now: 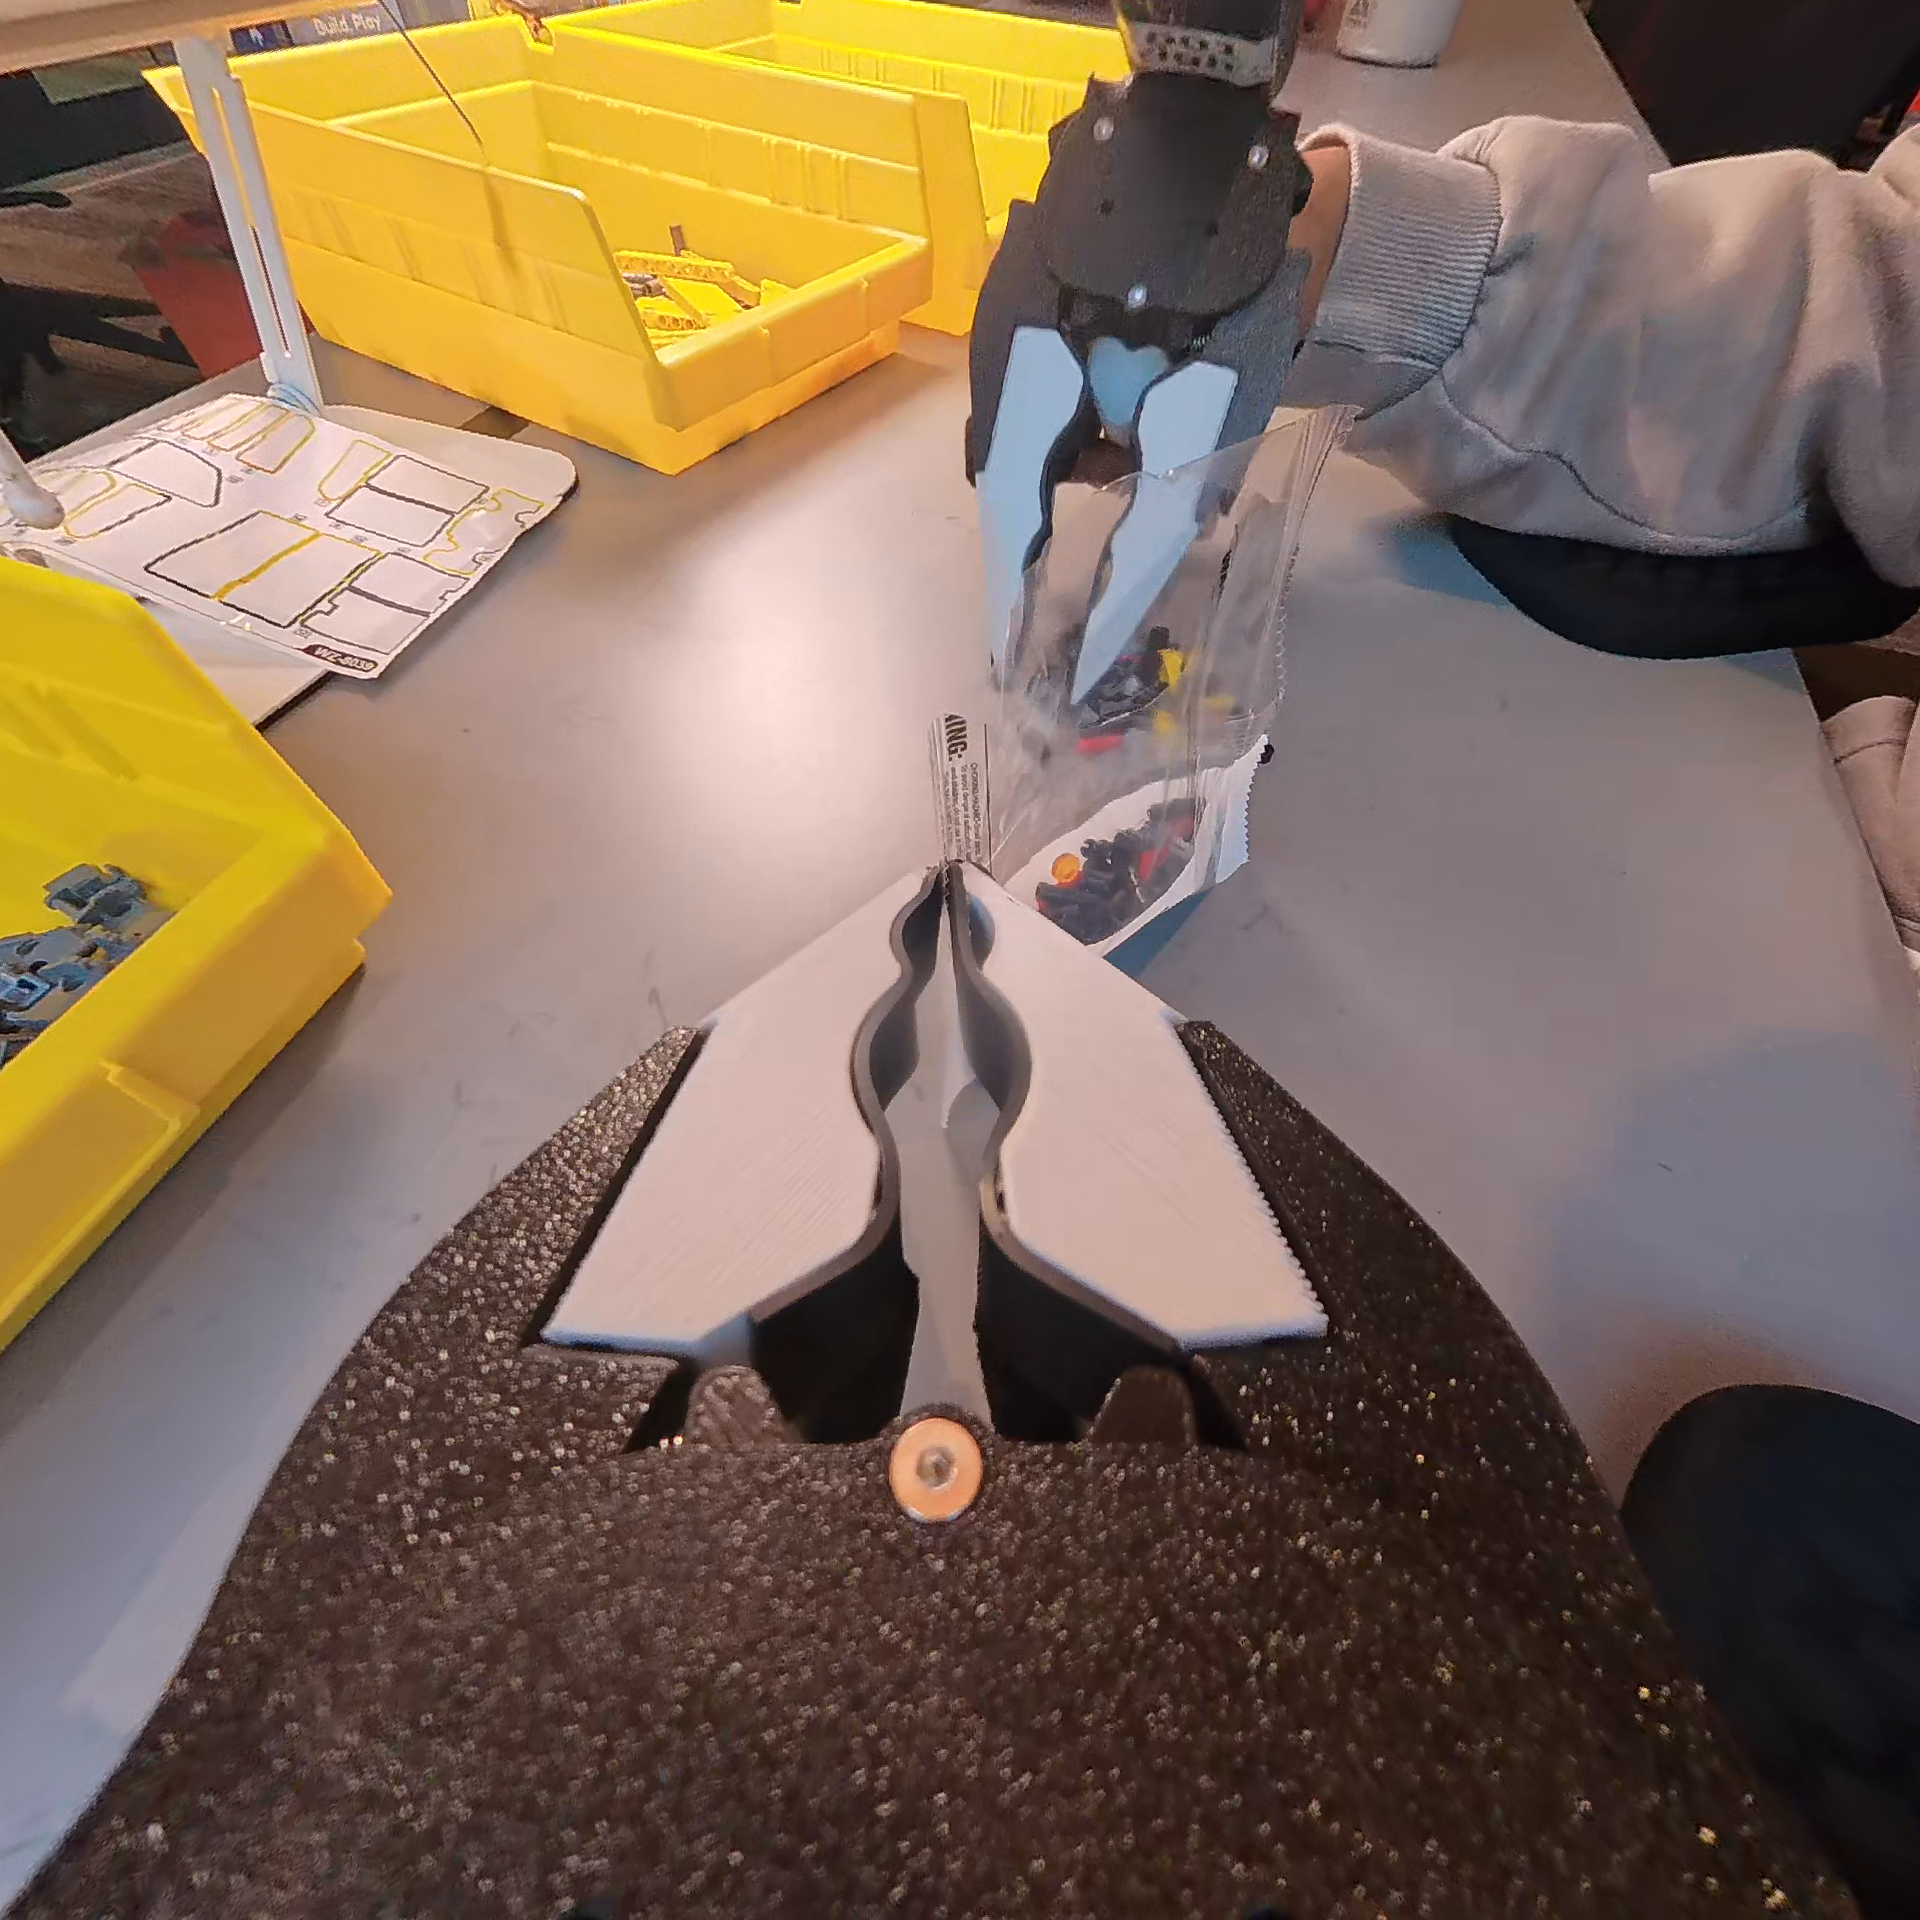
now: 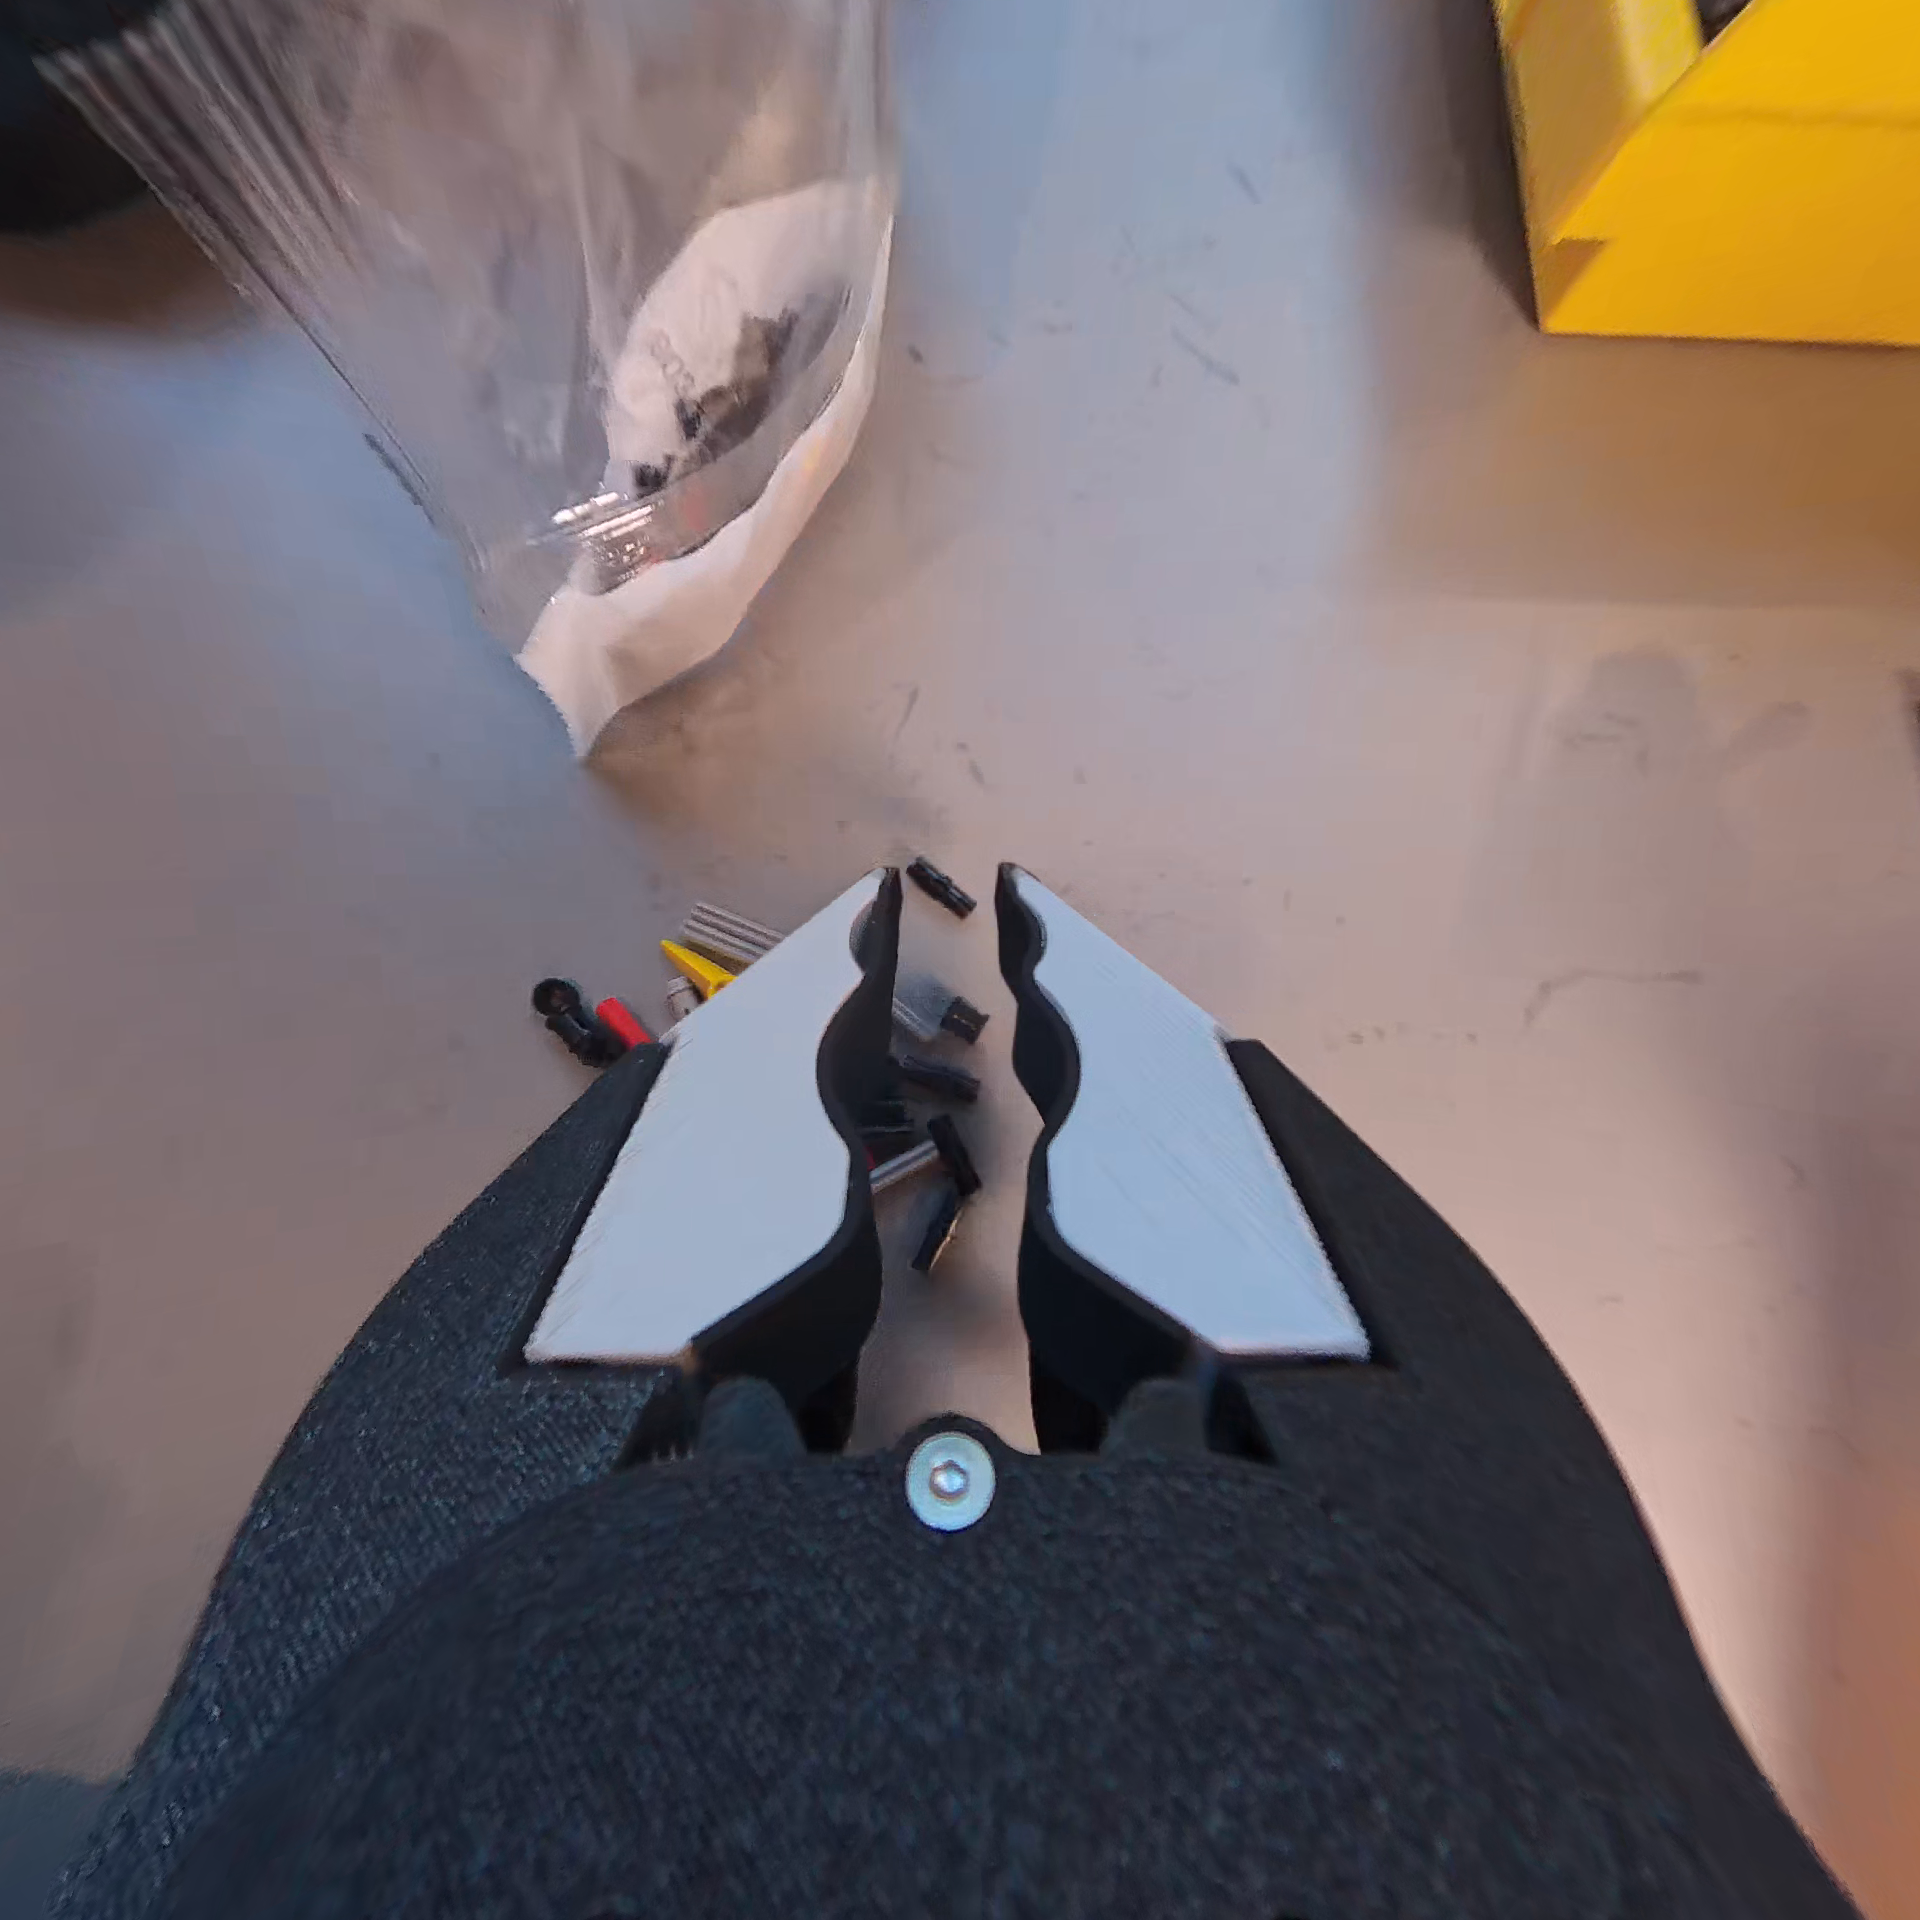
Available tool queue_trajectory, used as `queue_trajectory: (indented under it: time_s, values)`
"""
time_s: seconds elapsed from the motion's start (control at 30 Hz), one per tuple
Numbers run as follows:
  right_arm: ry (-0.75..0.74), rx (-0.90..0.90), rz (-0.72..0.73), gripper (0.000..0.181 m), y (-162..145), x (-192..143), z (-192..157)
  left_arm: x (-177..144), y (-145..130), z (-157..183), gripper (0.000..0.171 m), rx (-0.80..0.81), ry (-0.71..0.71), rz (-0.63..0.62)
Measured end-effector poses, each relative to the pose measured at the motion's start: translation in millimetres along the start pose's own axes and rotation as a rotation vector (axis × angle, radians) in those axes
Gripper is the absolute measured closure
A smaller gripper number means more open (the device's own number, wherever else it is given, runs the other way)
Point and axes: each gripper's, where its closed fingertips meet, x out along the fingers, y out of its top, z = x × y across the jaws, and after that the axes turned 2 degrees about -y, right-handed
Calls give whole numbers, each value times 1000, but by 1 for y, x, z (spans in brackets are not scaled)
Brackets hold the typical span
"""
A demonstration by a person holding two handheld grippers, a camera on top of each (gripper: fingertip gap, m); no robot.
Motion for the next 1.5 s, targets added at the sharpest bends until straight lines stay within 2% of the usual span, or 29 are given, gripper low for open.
queue_trajectory:
  time_s: [0.07,0.13,0.37,0.43,0.57,0.63,0.7,0.8,0.87,0.93,1.0,1.03,1.17,1.23,1.33,1.5]
  values:
    - [24,1,-22,164,-4,9,-3,0,0,0,171,1,1,0]
    - [37,-6,-58,176,-9,14,-4,0,0,0,171,2,3,-1]
    - [46,-4,-35,177,-4,10,-5,1,0,-1,171,1,11,2]
    - [39,15,54,177,14,-4,-3,1,0,-1,171,3,13,1]
    - [-40,36,406,177,94,-55,1,2,1,-1,171,4,14,1]
    - [-72,27,501,177,124,-68,-5,2,1,-1,171,5,13,2]
    - [-69,22,494,177,136,-57,-15,2,1,-1,171,5,14,2]
    - [-133,11,442,171,134,-31,-13,2,1,-1,171,6,15,2]
    - [-127,53,491,163,136,-33,-8,1,1,-1,171,4,16,3]
    - [-91,109,559,163,139,-49,-3,1,0,-2,171,5,20,3]
    - [-51,129,542,164,129,-61,1,0,0,-3,171,5,23,3]
    - [-42,118,483,164,116,-62,3,0,0,-3,171,5,24,3]
    - [-102,-15,50,166,18,-33,17,0,0,-3,171,7,25,3]
    - [-63,-13,-54,166,-12,-19,13,0,0,-3,171,7,25,4]
    - [-26,26,-68,166,-22,-8,12,-1,0,-4,171,8,27,4]
    - [28,49,-68,167,-24,-7,4,-1,-1,-4,171,11,29,2]
